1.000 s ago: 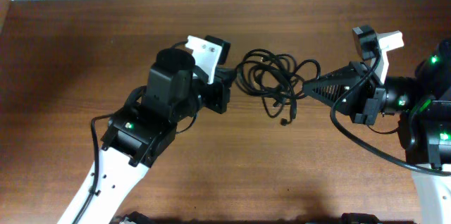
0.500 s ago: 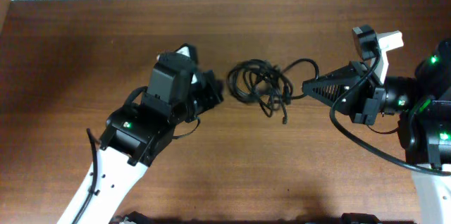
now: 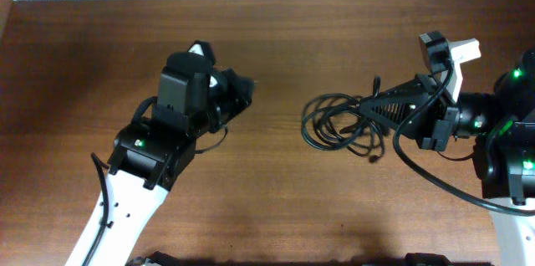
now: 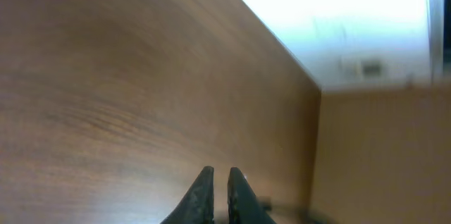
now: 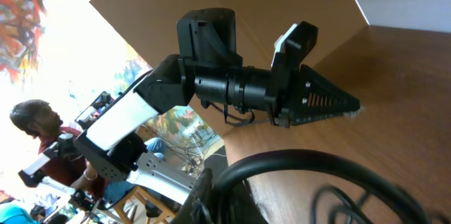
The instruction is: Untangle cables
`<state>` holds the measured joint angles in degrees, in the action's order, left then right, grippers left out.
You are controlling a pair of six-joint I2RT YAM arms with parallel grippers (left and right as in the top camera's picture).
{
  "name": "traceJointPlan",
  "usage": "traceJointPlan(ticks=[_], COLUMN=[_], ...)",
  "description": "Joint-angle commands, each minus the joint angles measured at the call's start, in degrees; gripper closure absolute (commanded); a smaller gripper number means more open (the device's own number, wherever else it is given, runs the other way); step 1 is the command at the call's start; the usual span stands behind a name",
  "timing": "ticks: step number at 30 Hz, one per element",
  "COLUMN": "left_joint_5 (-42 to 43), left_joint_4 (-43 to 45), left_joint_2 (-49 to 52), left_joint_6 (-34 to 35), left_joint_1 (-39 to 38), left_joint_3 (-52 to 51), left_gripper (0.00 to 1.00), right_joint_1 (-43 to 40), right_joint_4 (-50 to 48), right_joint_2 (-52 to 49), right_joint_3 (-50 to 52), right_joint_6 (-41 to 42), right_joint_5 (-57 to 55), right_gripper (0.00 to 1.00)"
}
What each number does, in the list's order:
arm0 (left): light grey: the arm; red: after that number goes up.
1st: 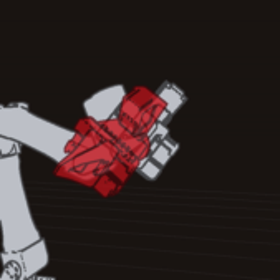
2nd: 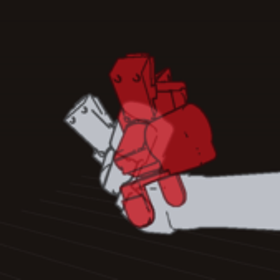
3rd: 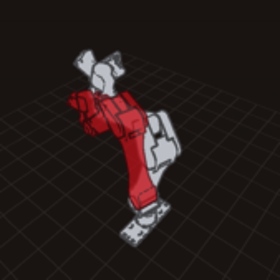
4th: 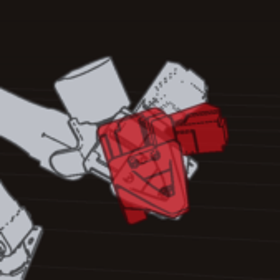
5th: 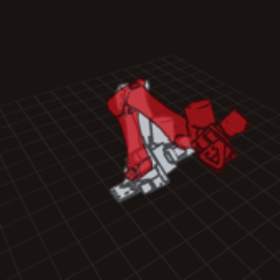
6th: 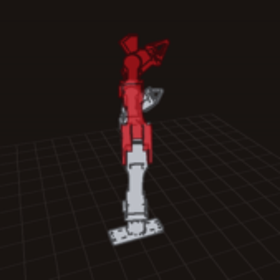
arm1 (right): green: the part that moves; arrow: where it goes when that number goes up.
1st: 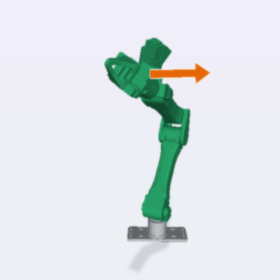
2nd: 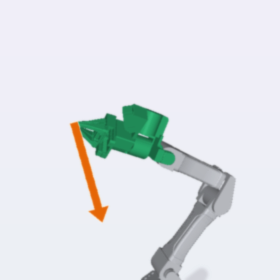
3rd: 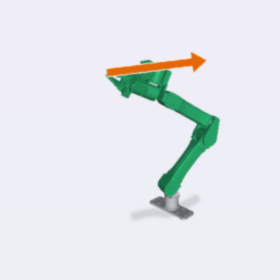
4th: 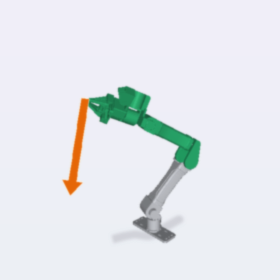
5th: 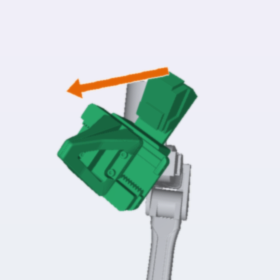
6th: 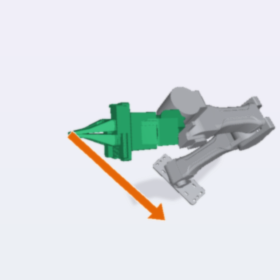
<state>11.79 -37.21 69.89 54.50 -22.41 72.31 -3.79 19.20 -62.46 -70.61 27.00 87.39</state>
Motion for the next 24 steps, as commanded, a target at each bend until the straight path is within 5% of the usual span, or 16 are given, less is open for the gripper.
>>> traceJointPlan(ticks=[1, 4, 7, 10, 13, 24], left_joint_5=[17.5, 30.1, 40.5, 41.4, 44.4, 44.2], left_joint_4=[0.5, 1.4, 3.4, 5.2, 8.3, 9.3], left_joint_2=[0.2, 0.2, 0.2, 0.2, 0.2, 5.2], left_joint_6=[-19.7, -29.1, -38.1, -38.8, -38.8, -42.8], left_joint_1=[0.2, 0.2, 0.2, 0.2, 0.2, -3.1], left_joint_3=[0.5, 0.5, 0.5, 0.5, 0.5, 0.5], left_gripper=[0.53, 0.28, 0.19, 0.18, 0.05, 0.12], right_joint_1=[0.4, 0.4, 0.4, 0.4, 0.4, 0.4], right_joint_4=[-1.3, -2.0, -2.1, -2.1, -2.1, -2.1], right_joint_2=[1.0, 1.0, 1.0, 1.0, 1.0, 2.9], right_joint_3=[-0.4, -0.4, -0.4, -0.4, -0.4, -0.4], right_joint_6=[-0.7, -0.7, -0.7, -0.7, -0.7, -0.7], right_joint_5=[1.5, 1.5, 1.6, 1.6, 1.6, 1.6], right_gripper=[0.96, 0.96, 0.96, 0.96, 0.96, 0.96])
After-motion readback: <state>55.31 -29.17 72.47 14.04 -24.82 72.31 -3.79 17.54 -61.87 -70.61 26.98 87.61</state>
